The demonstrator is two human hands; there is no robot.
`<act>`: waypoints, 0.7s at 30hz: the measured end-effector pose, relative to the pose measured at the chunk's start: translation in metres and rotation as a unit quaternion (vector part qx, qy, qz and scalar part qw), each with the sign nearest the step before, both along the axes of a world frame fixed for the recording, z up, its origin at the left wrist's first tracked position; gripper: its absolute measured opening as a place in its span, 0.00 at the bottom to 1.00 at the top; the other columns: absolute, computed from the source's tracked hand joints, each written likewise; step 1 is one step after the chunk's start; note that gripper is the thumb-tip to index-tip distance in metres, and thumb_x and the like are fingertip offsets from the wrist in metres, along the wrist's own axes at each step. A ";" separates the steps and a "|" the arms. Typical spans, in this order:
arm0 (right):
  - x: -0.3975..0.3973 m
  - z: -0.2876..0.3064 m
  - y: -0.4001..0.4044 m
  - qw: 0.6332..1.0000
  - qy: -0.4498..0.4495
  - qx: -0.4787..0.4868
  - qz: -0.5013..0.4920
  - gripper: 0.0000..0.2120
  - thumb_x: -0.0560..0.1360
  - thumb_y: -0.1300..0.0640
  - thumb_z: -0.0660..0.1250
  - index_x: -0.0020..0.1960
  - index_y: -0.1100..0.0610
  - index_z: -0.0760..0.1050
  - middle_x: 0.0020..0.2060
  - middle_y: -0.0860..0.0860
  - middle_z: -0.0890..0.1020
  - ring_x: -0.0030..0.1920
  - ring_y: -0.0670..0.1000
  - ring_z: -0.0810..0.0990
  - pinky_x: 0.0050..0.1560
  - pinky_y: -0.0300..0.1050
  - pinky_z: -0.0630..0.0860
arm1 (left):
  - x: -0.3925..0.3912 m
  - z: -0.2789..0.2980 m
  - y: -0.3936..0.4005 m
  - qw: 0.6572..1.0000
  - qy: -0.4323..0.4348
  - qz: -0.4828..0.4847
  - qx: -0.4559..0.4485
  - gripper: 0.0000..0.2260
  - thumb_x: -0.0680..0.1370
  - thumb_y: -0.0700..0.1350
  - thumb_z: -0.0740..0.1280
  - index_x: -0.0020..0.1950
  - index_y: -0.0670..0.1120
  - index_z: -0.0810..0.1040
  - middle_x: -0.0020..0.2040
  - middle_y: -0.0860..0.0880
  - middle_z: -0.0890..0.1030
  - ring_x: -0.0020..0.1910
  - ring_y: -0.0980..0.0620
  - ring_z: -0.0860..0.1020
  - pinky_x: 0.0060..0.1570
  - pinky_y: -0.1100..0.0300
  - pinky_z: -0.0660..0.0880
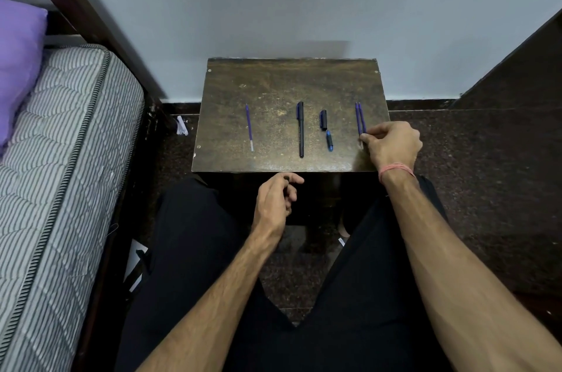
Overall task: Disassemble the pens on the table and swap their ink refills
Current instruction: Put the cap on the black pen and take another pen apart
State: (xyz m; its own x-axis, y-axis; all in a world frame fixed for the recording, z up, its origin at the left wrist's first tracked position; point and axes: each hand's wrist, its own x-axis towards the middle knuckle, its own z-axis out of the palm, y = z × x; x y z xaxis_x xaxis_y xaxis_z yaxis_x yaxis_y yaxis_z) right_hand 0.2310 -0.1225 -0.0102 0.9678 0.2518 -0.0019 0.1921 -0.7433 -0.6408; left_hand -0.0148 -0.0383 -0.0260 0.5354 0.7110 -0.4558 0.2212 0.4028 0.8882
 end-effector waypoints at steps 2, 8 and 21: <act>-0.002 0.002 -0.001 1.000 0.006 0.001 -0.001 0.07 0.70 0.51 0.84 0.48 0.49 0.91 0.42 0.48 0.90 0.48 0.50 0.87 0.56 0.36 0.72 | -0.001 -0.003 0.001 1.000 0.000 -0.005 0.004 0.18 0.88 0.38 0.56 0.56 0.44 0.86 0.36 0.52 0.79 0.33 0.58 0.72 0.33 0.61 0.68; -0.013 0.013 0.000 1.000 -0.006 -0.017 0.009 0.09 0.74 0.49 0.81 0.52 0.50 0.88 0.43 0.46 0.89 0.50 0.49 0.88 0.56 0.41 0.76 | -0.002 -0.009 0.005 1.000 -0.027 0.008 0.013 0.12 0.90 0.41 0.61 0.65 0.50 0.84 0.48 0.51 0.87 0.43 0.57 0.80 0.41 0.60 0.77; -0.119 0.025 0.118 0.953 -0.029 -0.003 0.301 0.11 0.81 0.50 0.72 0.60 0.46 0.88 0.51 0.45 0.90 0.53 0.50 0.88 0.58 0.48 0.83 | -0.007 -0.016 0.021 0.980 -0.011 0.183 0.075 0.08 0.85 0.49 0.75 0.63 0.53 0.81 0.55 0.51 0.92 0.52 0.58 0.90 0.63 0.51 0.86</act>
